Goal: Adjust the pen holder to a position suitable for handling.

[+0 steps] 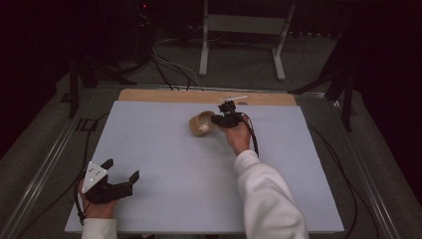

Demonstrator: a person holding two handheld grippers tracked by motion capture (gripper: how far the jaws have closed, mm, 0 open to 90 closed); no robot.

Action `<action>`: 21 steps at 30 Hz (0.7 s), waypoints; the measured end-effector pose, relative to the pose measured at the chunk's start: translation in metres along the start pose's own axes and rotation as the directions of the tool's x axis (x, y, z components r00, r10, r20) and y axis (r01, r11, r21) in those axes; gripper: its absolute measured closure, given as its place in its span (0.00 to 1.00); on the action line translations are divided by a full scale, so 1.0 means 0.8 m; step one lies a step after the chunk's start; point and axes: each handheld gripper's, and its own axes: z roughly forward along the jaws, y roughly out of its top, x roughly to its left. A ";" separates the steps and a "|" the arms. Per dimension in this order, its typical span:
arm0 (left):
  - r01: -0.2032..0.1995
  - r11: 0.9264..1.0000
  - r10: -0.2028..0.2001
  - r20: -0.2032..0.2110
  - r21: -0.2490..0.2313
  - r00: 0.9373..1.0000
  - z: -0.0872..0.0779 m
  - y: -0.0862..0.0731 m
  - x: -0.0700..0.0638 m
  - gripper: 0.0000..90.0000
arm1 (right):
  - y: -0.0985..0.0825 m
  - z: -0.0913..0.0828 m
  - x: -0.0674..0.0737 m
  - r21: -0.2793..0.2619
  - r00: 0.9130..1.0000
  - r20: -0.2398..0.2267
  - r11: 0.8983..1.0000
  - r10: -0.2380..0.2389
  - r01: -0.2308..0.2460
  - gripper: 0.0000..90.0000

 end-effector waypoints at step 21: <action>-0.015 1.000 0.015 0.004 0.021 1.000 0.006 -0.001 -0.004 0.01 | -0.072 -0.096 -0.002 0.085 0.993 0.011 0.990 -0.118 0.116 0.95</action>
